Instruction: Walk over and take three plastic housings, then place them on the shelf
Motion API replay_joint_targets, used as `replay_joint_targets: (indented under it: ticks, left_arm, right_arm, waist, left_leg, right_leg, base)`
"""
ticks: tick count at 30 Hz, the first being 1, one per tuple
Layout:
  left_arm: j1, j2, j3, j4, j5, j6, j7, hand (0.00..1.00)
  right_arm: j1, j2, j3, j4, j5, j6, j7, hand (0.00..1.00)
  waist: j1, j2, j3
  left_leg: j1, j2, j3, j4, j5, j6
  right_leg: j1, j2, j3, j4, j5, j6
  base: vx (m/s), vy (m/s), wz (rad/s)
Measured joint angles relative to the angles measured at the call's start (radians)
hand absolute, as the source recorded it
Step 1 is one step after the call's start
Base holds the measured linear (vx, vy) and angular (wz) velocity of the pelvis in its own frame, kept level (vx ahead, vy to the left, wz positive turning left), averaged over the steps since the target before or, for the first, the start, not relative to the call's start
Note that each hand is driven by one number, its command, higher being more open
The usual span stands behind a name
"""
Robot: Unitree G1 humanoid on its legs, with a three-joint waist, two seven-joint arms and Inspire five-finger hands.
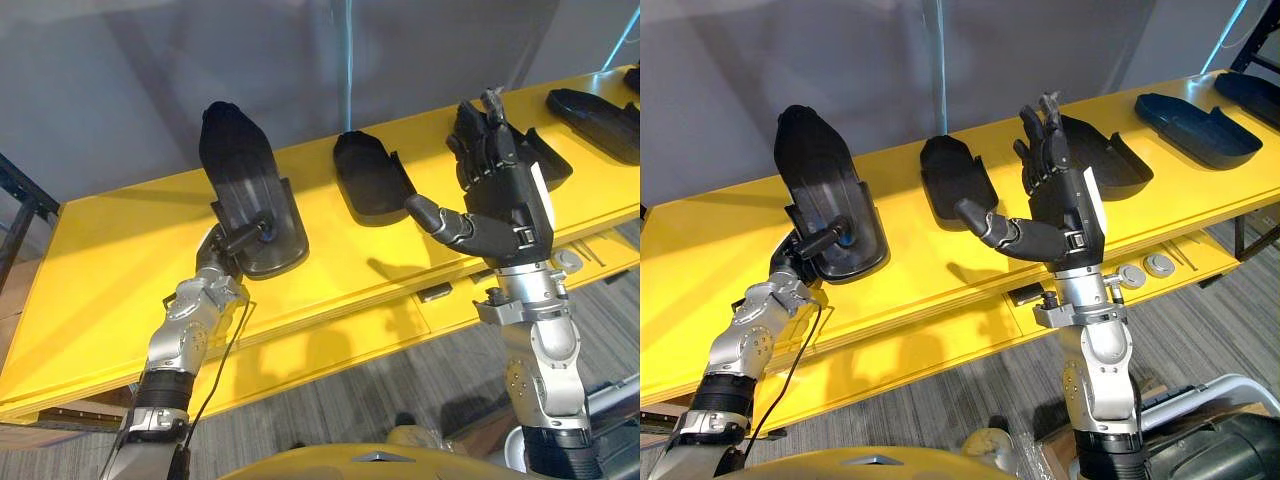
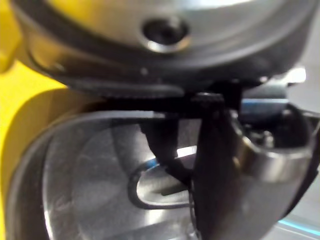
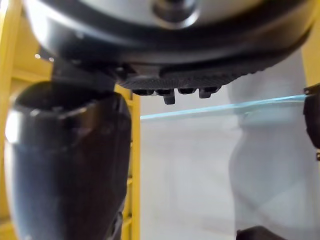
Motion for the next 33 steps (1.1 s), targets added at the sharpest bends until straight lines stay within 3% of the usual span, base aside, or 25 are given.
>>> replay_joint_targets:
  ticks: [10,12,14,18,21,26,30,33]
  left_arm:
    - [-0.043,0.029,0.05,0.058,0.01,0.058,0.02,0.0]
    - [-0.062,0.045,0.055,0.085,0.014,0.071,0.003,0.0]
    - [-0.063,0.073,0.057,0.089,0.014,0.092,-0.018,0.0]
    - [-0.063,0.11,0.077,0.089,0.014,0.12,-0.044,0.0]
    - [-0.063,0.179,0.133,0.089,0.011,0.164,-0.066,0.0]
    - [-0.063,0.232,0.163,0.094,0.009,0.187,-0.089,0.0]
    - [-0.064,0.235,0.163,0.094,-0.008,0.175,-0.106,0.0]
    - [-0.064,0.24,0.162,0.094,-0.035,0.177,-0.106,0.0]
  right_arm:
    - [0.056,0.015,-0.044,0.024,0.0,0.0,-0.001,1.0]
    - [0.068,0.015,-0.044,0.022,-0.059,0.022,-0.058,1.0]
    - [0.112,0.015,-0.067,0.041,-0.1,0.102,-0.121,1.0]
    - [0.171,0.015,-0.138,0.126,-0.106,0.168,-0.135,1.0]
    - [0.248,0.021,-0.22,0.189,-0.109,0.216,-0.126,1.0]
    - [0.331,0.063,-0.24,0.257,-0.157,0.211,-0.131,1.0]
    - [0.338,0.105,-0.234,0.389,-0.185,0.153,-0.192,1.0]
    - [0.352,0.126,-0.225,0.455,-0.191,0.142,-0.199,1.0]
  waist:
    - [-0.025,0.034,0.008]
    - [-0.026,0.034,0.008]
    - [-0.027,0.033,0.008]
    - [-0.03,0.034,0.01]
    - [-0.063,0.044,0.036]
    - [-0.08,0.037,0.042]
    - [-0.075,0.036,0.058]
    - [-0.074,0.037,0.061]
  left_leg:
    - [0.02,0.007,0.037,-0.033,0.015,-0.005]
    - [0.023,0.01,0.047,-0.034,0.014,-0.006]
    - [0.027,0.013,0.058,-0.035,0.012,-0.009]
    - [0.029,0.019,0.071,-0.039,0.01,-0.013]
    - [0.031,0.026,0.08,-0.041,0.009,-0.018]
    - [0.033,0.04,0.087,-0.038,0.003,-0.029]
    - [0.031,0.042,0.085,-0.033,-0.002,-0.034]
    - [0.028,0.043,0.079,-0.033,-0.002,-0.034]
  right_leg:
    - [-0.011,0.016,0.031,-0.002,0.009,-0.004]
    - [-0.011,0.019,0.038,-0.003,0.009,-0.004]
    - [-0.013,0.024,0.049,-0.006,0.01,-0.006]
    - [-0.014,0.032,0.059,-0.015,0.012,-0.008]
    - [-0.014,0.04,0.062,-0.018,0.014,-0.007]
    - [-0.014,0.053,0.064,-0.018,0.009,-0.016]
    - [-0.014,0.053,0.063,-0.015,0.004,-0.022]
    - [-0.014,0.052,0.058,-0.013,0.0,-0.026]
  base:
    - [-0.02,-0.006,-0.1]
    - [-0.03,-0.006,-0.1]
    - [-0.02,-0.008,-0.14]
    - [0.0,-0.019,-0.1]
    - [0.03,-0.019,-0.05]
    - [0.03,-0.015,-0.03]
    - [0.0,-0.002,0.01]
    - [-0.01,-0.011,0.06]
